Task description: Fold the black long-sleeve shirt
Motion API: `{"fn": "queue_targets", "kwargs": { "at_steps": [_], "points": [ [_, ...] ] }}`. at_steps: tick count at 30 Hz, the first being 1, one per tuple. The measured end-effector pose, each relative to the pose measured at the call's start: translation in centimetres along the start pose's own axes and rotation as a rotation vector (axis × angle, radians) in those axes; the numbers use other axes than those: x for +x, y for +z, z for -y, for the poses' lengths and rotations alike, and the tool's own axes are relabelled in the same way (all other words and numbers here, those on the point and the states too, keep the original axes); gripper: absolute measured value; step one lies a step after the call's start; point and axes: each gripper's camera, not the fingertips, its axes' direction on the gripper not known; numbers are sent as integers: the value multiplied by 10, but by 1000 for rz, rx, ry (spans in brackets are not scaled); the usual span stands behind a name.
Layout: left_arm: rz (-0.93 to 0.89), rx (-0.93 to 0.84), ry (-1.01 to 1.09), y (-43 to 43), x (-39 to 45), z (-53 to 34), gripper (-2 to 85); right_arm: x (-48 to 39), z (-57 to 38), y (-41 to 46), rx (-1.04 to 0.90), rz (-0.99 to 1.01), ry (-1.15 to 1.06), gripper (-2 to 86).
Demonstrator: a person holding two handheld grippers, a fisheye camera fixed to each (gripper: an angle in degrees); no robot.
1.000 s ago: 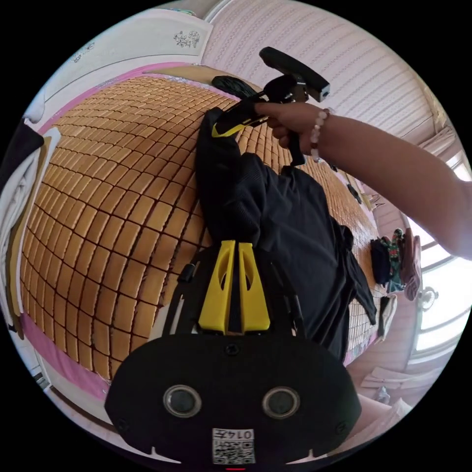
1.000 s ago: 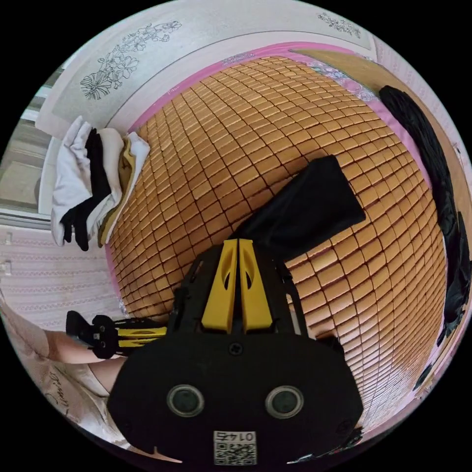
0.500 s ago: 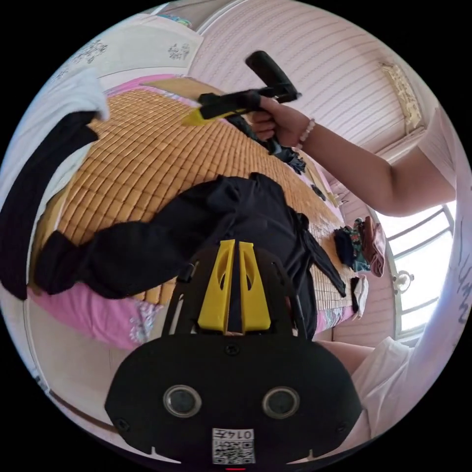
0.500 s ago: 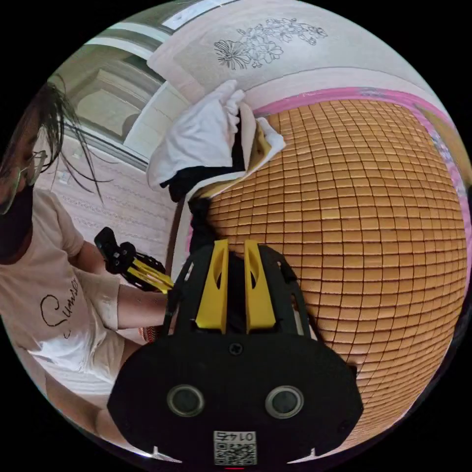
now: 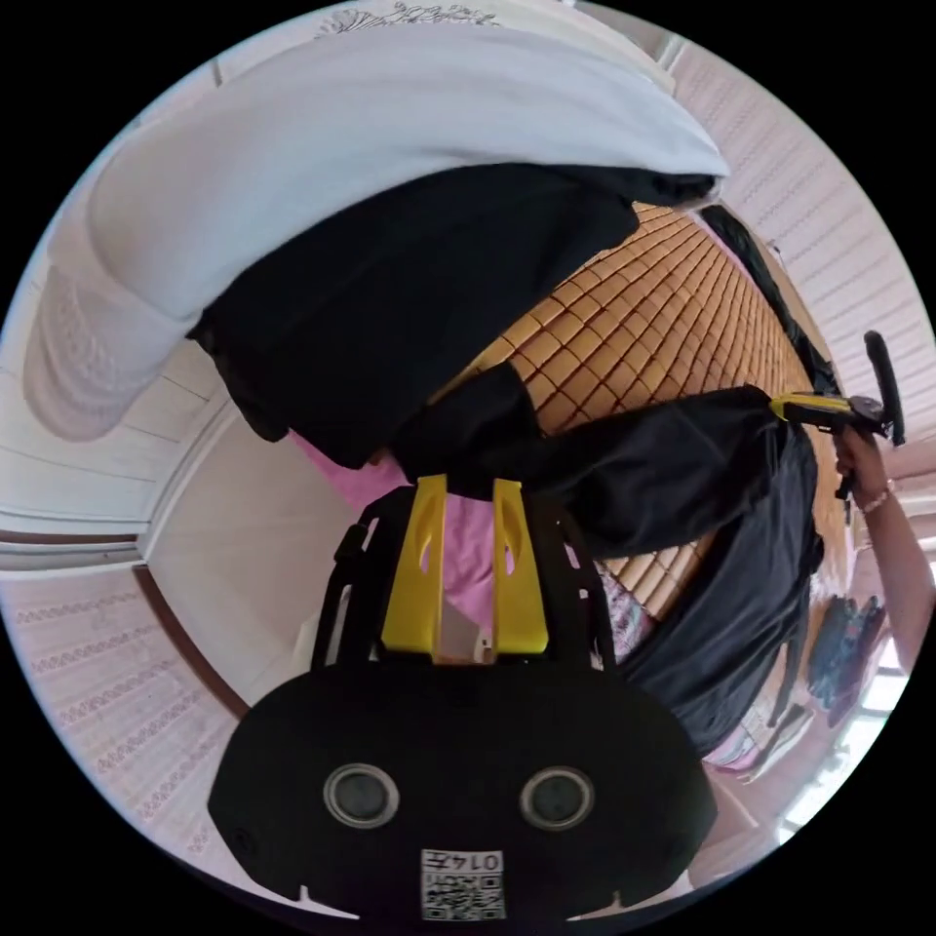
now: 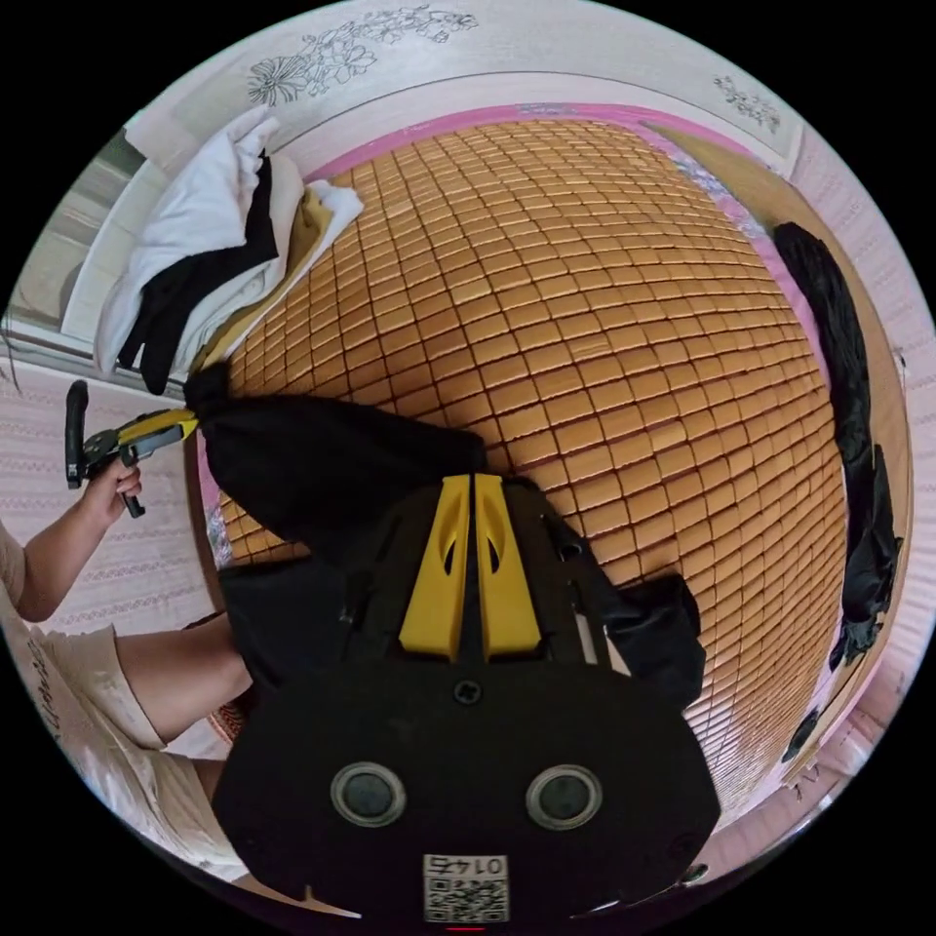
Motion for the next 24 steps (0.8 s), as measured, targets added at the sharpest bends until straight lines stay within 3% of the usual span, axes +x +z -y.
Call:
{"fn": "queue_targets", "kwargs": {
  "at_steps": [4, 13, 16, 24],
  "points": [
    [-42, 25, 23, -23, 0, -10, 63, 17, 3, 28, -35, -37, 94, 1],
    [-20, 57, 2, -5, -6, 38, 77, -18, 4, 54, -45, -157, 65, 0],
    [-112, 28, -101, 2, -22, 44, 18, -26, 6, 50, -45, -172, 50, 0],
    [-352, -36, -168, -67, -63, -13, 0, -45, 17, 14, 3, -114, -37, 0]
  ]
}}
